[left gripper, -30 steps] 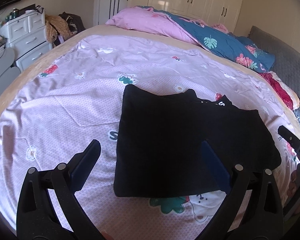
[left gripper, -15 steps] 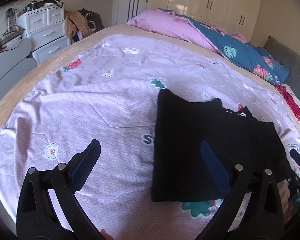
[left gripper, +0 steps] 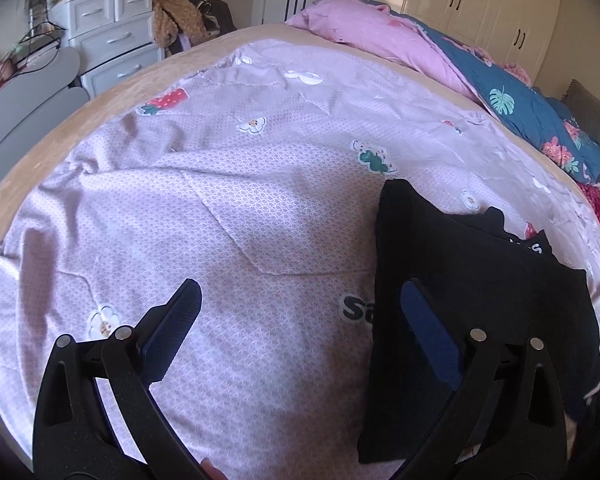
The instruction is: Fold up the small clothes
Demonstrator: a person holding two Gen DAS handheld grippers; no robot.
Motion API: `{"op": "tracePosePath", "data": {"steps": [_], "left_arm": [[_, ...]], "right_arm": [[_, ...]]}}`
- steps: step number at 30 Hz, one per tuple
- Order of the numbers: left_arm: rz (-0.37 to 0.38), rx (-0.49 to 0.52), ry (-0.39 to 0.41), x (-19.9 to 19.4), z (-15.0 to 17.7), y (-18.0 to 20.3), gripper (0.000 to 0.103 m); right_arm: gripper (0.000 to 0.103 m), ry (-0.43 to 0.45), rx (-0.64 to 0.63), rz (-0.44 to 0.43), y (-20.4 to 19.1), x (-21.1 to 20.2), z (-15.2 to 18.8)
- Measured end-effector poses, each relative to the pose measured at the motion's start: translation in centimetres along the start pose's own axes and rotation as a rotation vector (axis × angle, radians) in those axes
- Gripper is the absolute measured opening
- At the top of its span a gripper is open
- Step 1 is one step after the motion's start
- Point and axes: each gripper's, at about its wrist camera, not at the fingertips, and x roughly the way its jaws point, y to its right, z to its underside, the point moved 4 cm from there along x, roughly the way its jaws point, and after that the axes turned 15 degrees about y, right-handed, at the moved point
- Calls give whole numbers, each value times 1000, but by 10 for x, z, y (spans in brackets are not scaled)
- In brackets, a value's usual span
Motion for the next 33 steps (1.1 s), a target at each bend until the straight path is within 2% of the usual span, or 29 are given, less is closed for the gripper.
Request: {"op": "tracePosePath", "data": {"steps": [6,13,14,15,16,17,18,20,24,29,30,31,33], "left_arm": [[8,28,-10,17,-1,8,93],[53,24,-53,38,-2,19,93],[65,23,-59,41,-2,23,93],[87,18,-68,43,-1,25,93],[124,4,-77,45,-1,28,93],[148,-6,-84,46,-1,31,93],[167,-16,-94,48,-1,33,93],[179,-30,-106,52,-1,35,93],[199,-51,-138,60,1,43,93],[273,-120,-179,59,4,60,92],[274,-118,-176,55,4,65,79],[277,-111,-166,51,2,70,56],[292,-99,-144,41,0,83,36]], "right_arm": [[98,-39,-105,25,-26,38,0],[97,-4,-110,72,-15,53,-7],[92,13,-105,74,-13,52,-9],[84,35,-103,72,-11,48,-11],[64,54,-102,66,-9,45,-15],[50,75,-101,60,-7,41,-18],[28,90,-95,46,-5,38,-20],[11,100,-55,10,-1,33,-22],[8,88,92,-55,14,26,-22],[7,139,146,-59,27,10,-24],[7,150,153,-55,30,7,-24],[7,159,156,-46,32,3,-24],[7,176,164,-30,37,-10,-23]]}}
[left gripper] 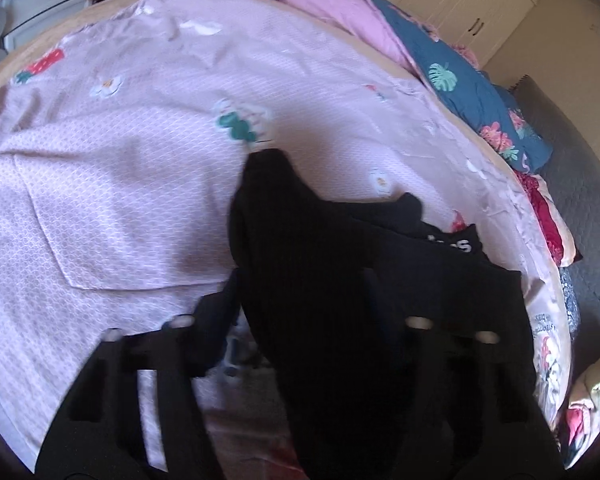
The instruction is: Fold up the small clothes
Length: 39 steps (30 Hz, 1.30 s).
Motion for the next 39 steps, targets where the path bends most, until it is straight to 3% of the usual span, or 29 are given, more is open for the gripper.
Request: {"op": "tracePosePath", "data": {"steps": [4,8,14,19,28,33,36,39], "left_arm": [[36,26,78,-22,-7,33,20],[65,79,141,-43,-8,69,18],[129,121,162,-49,-5,127,18],[185,165,140,-40,2,176,16],[207,255,58,2,33,239,15],[198,287,3,29,53,263,15],[210,296,-33,43,65,272,19],[232,295,-58,52,74,283,26]], "right_arm": [[7,37,34,42,17,-20,-3],[7,73,102,85,38,-44,-7],[7,115,214,167,76,-80,0],[6,118,305,223,109,-105,9],[6,98,530,289,168,-132,42],[7,36,733,279,196,-132,71],[7,-11,929,245,214,-128,99],[8,-28,1045,223,225,-128,114]]}}
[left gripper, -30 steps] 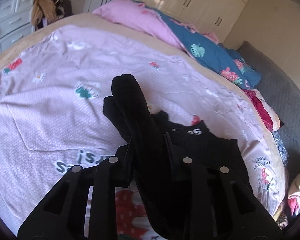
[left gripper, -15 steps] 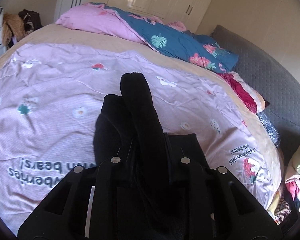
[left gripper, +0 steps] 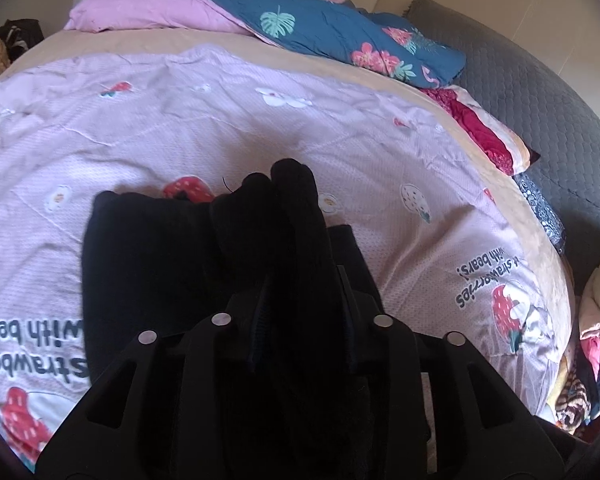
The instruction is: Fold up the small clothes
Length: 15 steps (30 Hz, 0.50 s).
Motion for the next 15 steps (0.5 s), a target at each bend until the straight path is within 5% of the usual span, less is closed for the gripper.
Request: {"op": "tracePosePath", "data": {"steps": [2,3,4,8,10,12,15], "left_arm": [[17,-14,-6,5,1,4,35],[32,-32,-7,6,1,4,53],[38,-43,-5,5,0,3,59],[66,-77,31,-13,-6,-9,59],[37,-75,60,-29,-8,-25,59],[-4,-62,63,-37,-5,-40,59],[-66,-28,56,-45,8,-60,59]], "right_arm": [[9,-21,40,-2,6,1,1],[10,-27,50,6,7,0,2],[11,-30,62,16,10,-1,2],[15,-38,120,36,18,-4,0],[27,-52,105,21,13,-4,-1],[53,-47,70,-23,3,-5,-5],[64,-14,12,-45,-6,-5,-20]]}}
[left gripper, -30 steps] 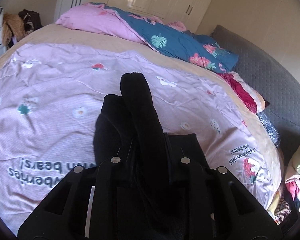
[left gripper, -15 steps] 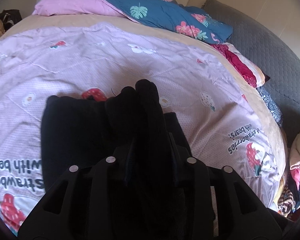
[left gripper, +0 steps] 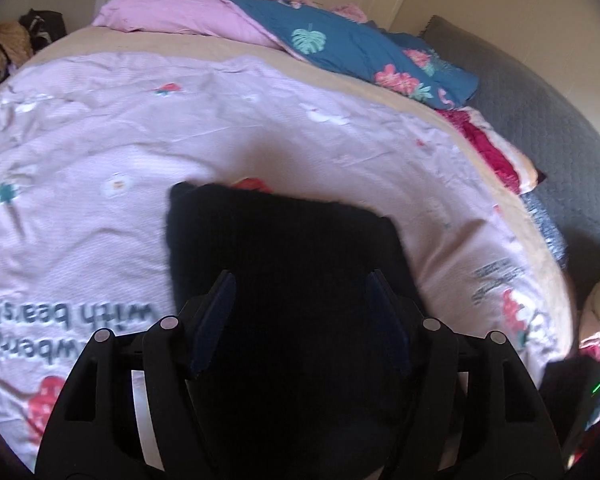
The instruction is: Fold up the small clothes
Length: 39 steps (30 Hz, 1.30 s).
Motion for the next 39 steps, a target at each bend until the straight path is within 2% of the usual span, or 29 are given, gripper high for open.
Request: {"op": "tracePosePath", "data": {"steps": [5,6,7,8,9,13,15,19,22,27,32,34,39], "left_arm": [[-46,64,3,-8,23,-13,59],[-50,76,6,-9,25,-11,60],[-54,90,7,-10,26,-9,61],[-54,102,6,-10,27,-9,62],[-53,109,4,-11,27,-7,63],[-27,106,13,-17,30,0,63],[-6,106,8,-20,32,3,64],[3,124,-9,-21,39,9,64],[4,132,-8,-24,43,11,65],[8,129,-7,-31,45,12,67],[2,125,-4,-36,48,11,68],[8,120,-5,-39,49,10,70],[15,107,4,-52,49,7,72]], "right_arm": [[64,3,-90,3,-1,25,-29],[60,0,-96,-2,0,28,-30],[53,1,-106,0,2,30,-30],[29,2,-124,0,2,31,-30],[21,7,-139,-6,1,31,-31],[17,62,-219,-12,-10,21,-42],[17,77,-301,32,-13,19,-44],[18,5,-276,104,7,35,-38],[19,4,-240,100,13,31,-41],[30,32,-332,159,9,18,-36],[39,132,-410,210,-4,3,-35],[47,178,-435,209,-10,-7,-36],[77,265,-465,157,-25,-36,-34]]}}
